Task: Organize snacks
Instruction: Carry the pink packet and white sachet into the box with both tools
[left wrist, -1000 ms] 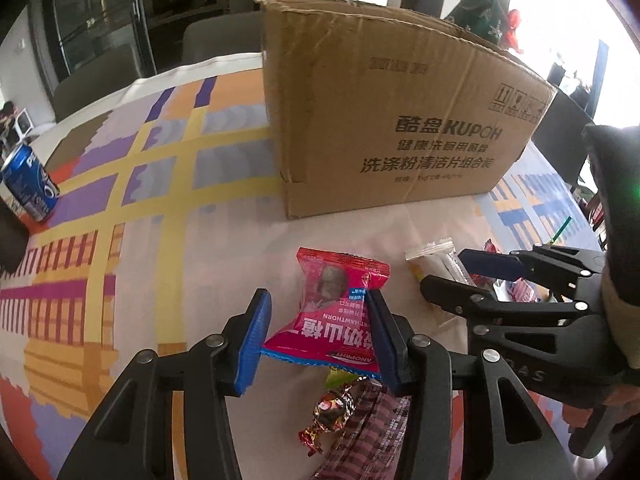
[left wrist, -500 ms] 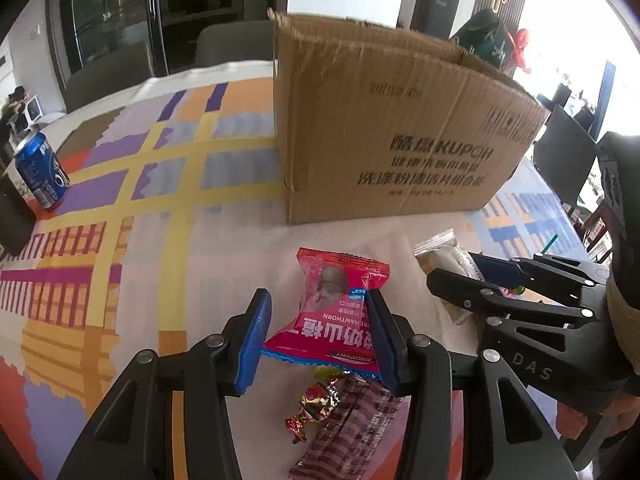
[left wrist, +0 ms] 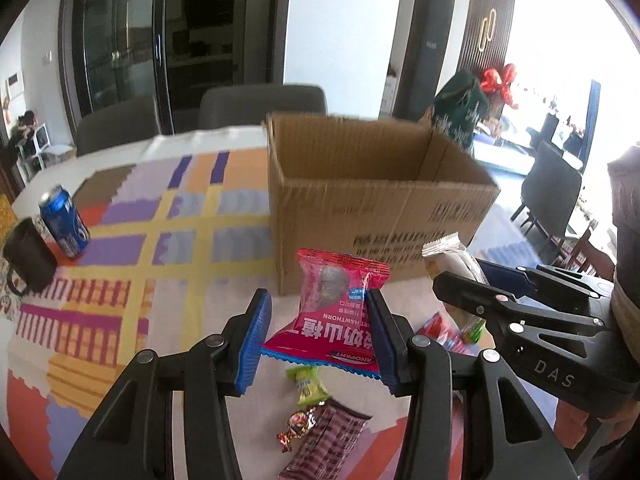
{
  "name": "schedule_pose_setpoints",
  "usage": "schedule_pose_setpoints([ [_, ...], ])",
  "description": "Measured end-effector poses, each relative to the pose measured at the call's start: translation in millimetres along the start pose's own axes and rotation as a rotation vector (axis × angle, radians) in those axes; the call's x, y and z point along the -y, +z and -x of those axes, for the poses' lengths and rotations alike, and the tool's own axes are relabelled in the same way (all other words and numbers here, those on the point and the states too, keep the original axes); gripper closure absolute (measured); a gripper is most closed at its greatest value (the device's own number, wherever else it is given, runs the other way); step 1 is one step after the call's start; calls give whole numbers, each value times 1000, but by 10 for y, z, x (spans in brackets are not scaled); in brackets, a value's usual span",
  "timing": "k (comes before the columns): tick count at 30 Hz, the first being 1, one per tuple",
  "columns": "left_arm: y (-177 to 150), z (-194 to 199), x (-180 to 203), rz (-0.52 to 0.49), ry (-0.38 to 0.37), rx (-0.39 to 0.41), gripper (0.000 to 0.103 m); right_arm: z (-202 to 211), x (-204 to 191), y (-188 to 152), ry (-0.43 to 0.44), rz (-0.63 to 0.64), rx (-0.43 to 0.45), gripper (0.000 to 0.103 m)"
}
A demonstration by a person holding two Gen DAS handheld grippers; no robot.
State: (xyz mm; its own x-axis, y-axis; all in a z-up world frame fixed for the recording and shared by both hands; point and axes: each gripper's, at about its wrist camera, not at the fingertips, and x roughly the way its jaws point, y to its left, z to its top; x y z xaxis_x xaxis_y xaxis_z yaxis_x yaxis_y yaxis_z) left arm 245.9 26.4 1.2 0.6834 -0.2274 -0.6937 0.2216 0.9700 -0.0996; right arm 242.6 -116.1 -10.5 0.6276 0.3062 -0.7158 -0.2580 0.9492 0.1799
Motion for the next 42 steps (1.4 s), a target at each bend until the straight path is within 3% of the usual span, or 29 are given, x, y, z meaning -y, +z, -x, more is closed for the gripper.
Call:
schedule_pose_setpoints([
  [10,364,240,79,-10,-6,102,56,356,-24,272,6,22,119,71],
  [23,811,255,96,-7,6,162,56,519,60,661,-31,36,214,71],
  [42,1309,-289,22,24,-15,74,56,200,349,1186,-56,16,174,71],
])
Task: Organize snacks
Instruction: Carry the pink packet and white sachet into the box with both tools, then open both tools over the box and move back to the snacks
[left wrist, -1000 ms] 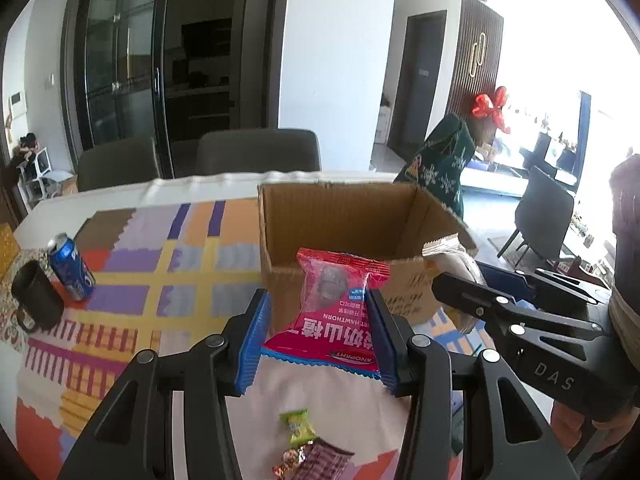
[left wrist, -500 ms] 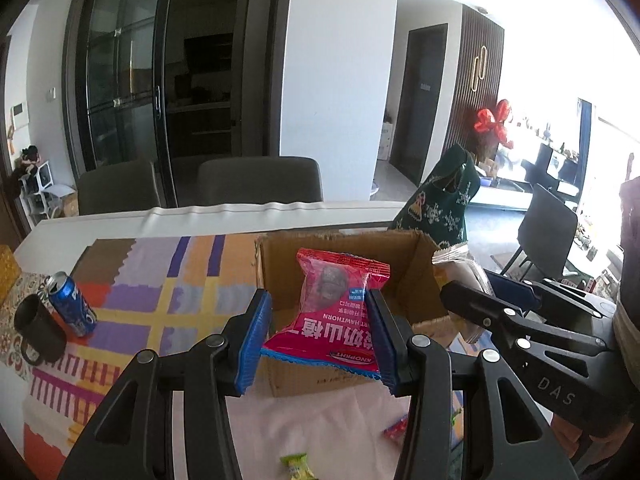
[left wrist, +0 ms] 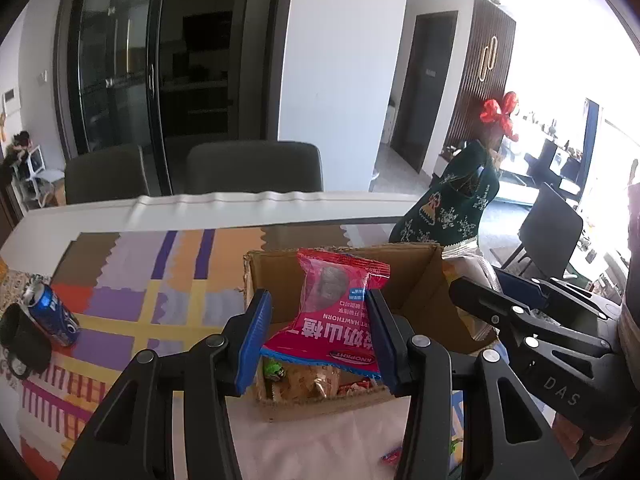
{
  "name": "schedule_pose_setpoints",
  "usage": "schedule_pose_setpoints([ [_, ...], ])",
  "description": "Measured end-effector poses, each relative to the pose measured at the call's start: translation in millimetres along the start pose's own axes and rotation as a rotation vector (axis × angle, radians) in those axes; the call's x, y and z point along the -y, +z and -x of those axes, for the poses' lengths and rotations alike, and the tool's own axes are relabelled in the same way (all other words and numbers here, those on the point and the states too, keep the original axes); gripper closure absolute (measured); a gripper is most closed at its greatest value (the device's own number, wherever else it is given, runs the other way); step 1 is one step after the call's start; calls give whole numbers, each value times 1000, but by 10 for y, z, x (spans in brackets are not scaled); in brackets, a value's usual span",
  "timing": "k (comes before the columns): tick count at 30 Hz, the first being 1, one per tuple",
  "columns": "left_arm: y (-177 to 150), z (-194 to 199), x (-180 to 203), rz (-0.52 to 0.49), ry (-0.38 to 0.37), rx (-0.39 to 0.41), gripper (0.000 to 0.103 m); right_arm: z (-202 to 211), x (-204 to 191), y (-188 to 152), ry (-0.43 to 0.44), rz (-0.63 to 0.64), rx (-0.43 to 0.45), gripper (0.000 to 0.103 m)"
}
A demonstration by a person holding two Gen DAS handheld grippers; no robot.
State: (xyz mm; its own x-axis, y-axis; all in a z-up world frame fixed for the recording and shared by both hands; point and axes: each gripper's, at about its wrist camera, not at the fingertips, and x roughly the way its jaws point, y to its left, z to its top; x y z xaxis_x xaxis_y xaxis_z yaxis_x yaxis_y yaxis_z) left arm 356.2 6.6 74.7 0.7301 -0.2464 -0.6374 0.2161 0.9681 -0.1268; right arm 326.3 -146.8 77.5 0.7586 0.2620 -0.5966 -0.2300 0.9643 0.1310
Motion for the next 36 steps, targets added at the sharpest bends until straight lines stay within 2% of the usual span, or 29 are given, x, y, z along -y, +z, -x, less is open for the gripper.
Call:
schedule_pose_setpoints([
  [6,41,-232,-47,17,23,-44,55,-190,57,38,-23,4,-38,71],
  [9,41,-252,-40,20,64,-50,35,-269,64,40,-41,7,-58,69],
  [12,2,-183,-64,19,91,-41,33,-332,53,24,-95,33,-85,57],
  [14,-32,-133,-75,11,104,-48,29,-311,46,-6,-109,44,-82,56],
  [18,-161,1,-56,-17,134,-66,24,-247,9,-77,-84,53,-111,52],
  [29,-536,283,-56,-27,156,-122,22,-80,-121,-347,-57,96,-198,52],
  [36,-853,242,-103,-21,162,-196,21,-79,-165,-604,-62,112,-276,51],
])
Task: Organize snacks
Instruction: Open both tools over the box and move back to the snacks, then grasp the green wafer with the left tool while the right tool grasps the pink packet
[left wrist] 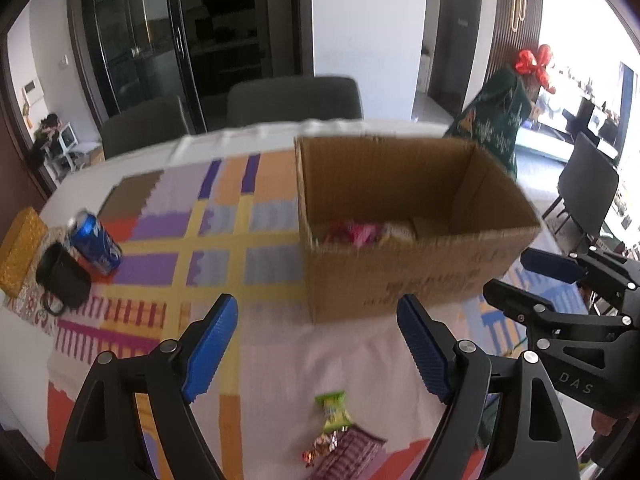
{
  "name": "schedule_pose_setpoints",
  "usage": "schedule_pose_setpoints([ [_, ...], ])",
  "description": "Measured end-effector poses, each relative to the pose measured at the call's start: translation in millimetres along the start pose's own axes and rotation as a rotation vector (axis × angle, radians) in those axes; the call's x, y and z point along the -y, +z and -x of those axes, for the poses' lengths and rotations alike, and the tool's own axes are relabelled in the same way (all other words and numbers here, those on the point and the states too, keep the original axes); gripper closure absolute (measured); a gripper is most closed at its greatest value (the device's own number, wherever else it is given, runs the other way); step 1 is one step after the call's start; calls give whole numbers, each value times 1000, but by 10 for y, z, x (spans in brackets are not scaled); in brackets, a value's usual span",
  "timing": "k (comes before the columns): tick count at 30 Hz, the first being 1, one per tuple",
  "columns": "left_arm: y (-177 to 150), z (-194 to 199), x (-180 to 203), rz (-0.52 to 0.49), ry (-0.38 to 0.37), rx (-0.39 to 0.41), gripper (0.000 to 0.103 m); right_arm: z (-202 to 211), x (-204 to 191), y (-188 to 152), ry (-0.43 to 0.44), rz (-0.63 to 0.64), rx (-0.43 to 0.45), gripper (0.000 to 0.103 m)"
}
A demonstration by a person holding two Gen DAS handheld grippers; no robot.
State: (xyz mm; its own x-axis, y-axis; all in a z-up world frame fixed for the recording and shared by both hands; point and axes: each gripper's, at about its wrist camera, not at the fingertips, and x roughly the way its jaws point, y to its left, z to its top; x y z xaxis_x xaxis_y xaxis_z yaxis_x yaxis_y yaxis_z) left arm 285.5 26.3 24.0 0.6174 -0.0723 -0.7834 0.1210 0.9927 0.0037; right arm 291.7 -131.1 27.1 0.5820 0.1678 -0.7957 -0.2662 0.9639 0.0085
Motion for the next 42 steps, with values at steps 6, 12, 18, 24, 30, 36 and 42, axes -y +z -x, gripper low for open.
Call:
schedule_pose_setpoints([
  [6,-281,-183,-15,3,6,-80,21,-168,-83,-226,11,22,-83,51],
  [12,-481,-367,-28,1,10,-152,21,-363,-114,-434,13,29,-184,51],
  [18,-662,-563,-13,1,-1,-236,21,-561,-114,-597,36,16,-292,51],
  [24,-807,-740,12,25,-31,-300,22,-709,-110,-730,36,5,-364,51],
  [30,-893,-855,39,40,-41,-336,25,-825,-56,-836,27,-12,-411,51],
  [36,-916,-948,47,47,-37,-364,33,-912,-18,-885,27,-35,-437,51],
  [42,-929,-1039,50,50,-44,-391,45,-1010,-27,-897,31,-43,-451,51],
])
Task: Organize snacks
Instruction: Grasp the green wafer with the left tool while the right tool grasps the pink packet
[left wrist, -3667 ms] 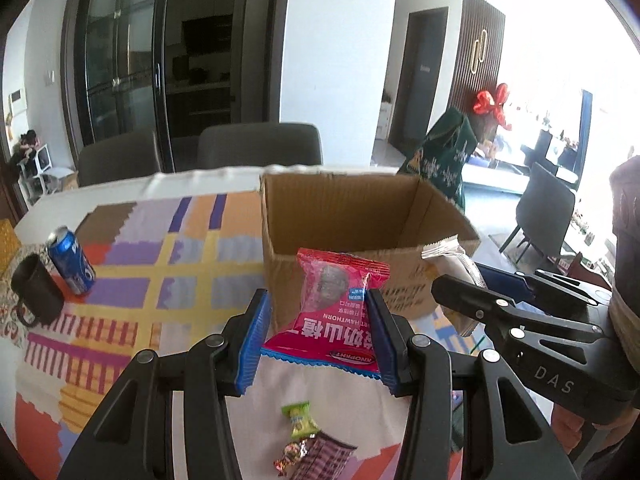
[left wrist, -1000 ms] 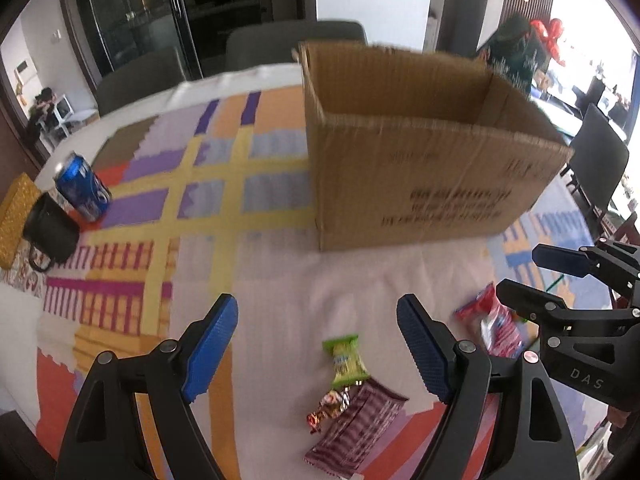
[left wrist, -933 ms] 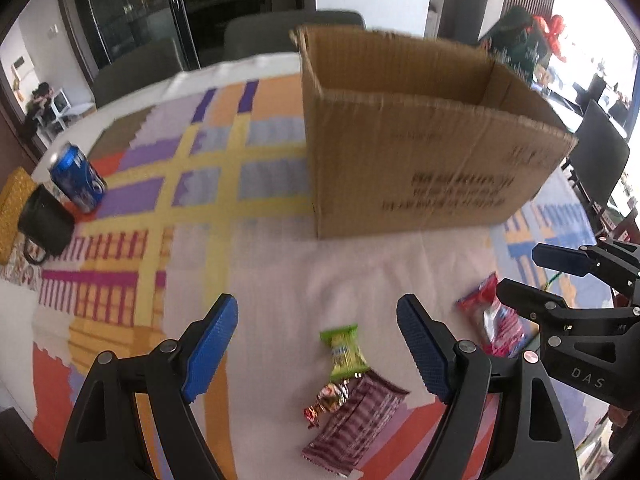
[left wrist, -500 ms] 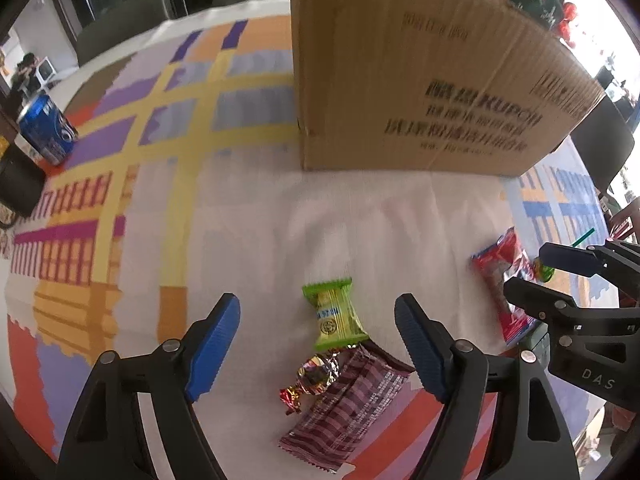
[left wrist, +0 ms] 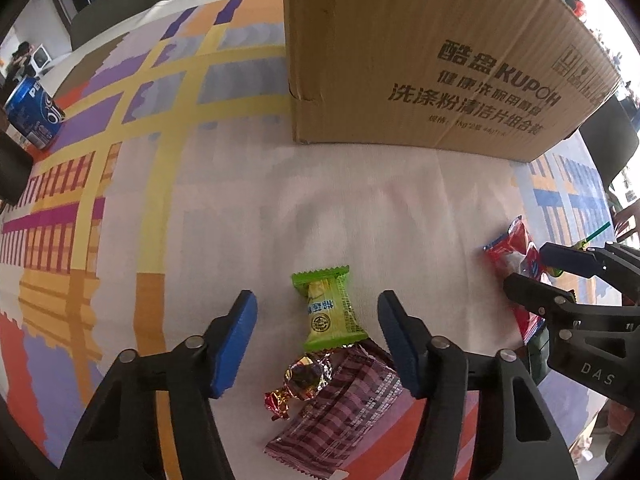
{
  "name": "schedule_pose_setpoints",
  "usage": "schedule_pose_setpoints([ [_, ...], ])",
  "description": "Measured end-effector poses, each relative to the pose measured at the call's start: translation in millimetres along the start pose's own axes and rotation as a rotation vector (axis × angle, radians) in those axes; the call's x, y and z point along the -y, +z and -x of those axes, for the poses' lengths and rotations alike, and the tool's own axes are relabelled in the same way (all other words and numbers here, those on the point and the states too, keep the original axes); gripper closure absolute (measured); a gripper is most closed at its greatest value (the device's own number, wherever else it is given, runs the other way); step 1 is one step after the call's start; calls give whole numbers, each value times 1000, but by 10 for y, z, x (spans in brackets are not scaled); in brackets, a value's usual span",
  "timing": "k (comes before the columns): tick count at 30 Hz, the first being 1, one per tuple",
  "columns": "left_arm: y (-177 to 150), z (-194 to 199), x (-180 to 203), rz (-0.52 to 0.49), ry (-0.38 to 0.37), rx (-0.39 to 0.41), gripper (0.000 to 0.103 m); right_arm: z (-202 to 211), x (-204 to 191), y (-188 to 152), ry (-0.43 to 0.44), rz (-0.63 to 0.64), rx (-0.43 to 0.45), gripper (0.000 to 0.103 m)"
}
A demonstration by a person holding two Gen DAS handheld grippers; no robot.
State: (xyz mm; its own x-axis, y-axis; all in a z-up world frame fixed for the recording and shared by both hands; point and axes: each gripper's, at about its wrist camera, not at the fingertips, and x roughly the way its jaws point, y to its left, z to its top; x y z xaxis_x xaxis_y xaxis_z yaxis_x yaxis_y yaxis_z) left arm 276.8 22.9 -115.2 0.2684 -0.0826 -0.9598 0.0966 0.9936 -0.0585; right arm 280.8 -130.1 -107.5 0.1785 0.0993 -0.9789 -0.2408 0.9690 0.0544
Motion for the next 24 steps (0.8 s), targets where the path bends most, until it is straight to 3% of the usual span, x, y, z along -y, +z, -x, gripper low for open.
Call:
schedule_pose_setpoints([
  [11,59,-93,21,-3,13,-14,55,-62,29,26,1,-7,-10,51],
  [19,92,-73,77,-13,2,-8,80,-88,112,45,9,-24,-18,51],
  [21,63,-69,48,-16,-18,-6,80,-85,114,37,7,-14,-12,51],
  [24,62,-62,78,-25,-25,-4,81,-80,97,35,19,-13,3,58],
])
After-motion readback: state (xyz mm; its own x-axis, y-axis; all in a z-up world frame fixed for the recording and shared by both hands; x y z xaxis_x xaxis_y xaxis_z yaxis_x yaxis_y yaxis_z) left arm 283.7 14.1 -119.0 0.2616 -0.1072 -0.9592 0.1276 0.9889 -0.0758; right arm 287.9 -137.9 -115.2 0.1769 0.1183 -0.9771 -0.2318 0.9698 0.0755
